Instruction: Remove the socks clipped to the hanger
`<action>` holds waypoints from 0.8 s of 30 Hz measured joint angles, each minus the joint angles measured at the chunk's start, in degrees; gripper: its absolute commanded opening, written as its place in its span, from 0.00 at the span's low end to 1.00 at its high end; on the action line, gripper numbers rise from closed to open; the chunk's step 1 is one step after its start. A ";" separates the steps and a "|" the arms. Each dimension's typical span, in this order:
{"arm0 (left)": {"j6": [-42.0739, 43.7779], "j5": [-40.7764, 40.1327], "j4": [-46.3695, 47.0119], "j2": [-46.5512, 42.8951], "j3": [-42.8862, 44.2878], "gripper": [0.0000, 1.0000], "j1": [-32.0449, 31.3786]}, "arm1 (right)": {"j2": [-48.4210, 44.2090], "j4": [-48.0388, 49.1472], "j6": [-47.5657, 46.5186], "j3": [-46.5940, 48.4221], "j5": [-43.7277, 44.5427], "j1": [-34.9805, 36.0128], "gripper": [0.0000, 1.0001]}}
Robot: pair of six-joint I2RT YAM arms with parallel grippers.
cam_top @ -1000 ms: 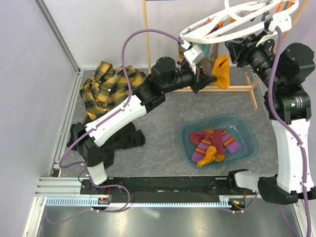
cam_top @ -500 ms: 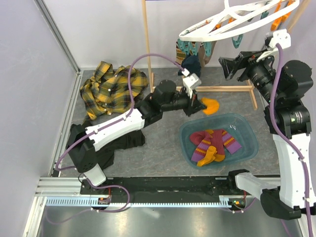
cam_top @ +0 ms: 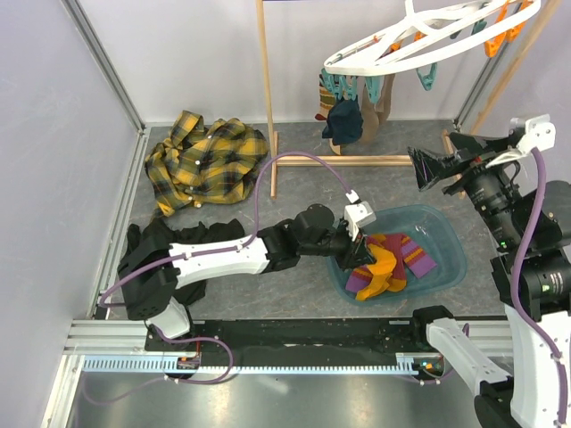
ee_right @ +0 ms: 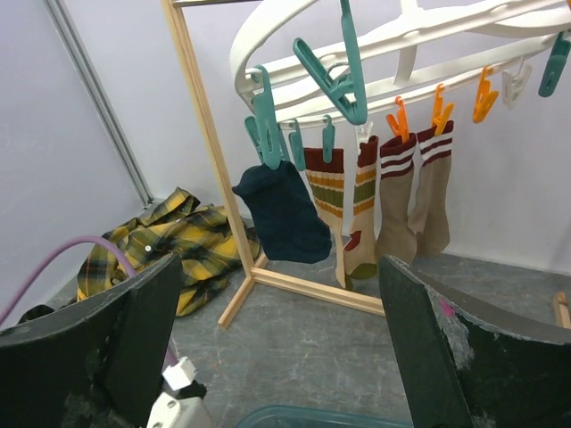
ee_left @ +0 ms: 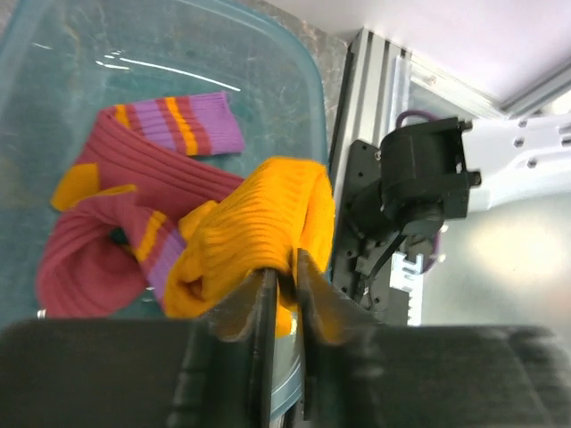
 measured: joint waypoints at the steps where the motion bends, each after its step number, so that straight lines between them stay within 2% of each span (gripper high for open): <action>1: -0.74 -0.37 0.72 0.57 0.00 0.46 -0.24 | -0.79 0.07 0.39 -0.68 0.00 0.00 0.98; 2: -1.14 -0.83 0.85 0.92 0.00 0.57 -0.28 | -1.22 -0.04 0.66 -1.09 0.00 0.00 0.98; 5: -1.92 -2.60 0.70 1.05 -0.33 0.79 -0.28 | -1.44 -0.28 1.18 -1.44 -0.20 0.00 0.98; 6: -2.08 -3.19 0.61 0.90 -0.44 0.81 -0.28 | -1.38 -0.37 1.36 -1.44 -0.22 0.00 0.98; 17: 1.62 -10.67 -7.19 -7.76 -0.52 0.84 -0.28 | 0.74 -0.74 3.08 -1.42 -1.51 0.00 0.97; 24: 13.55 -26.62 -12.50 -16.31 -1.38 0.83 -0.28 | 3.96 -1.03 5.40 -0.92 -2.69 0.00 0.90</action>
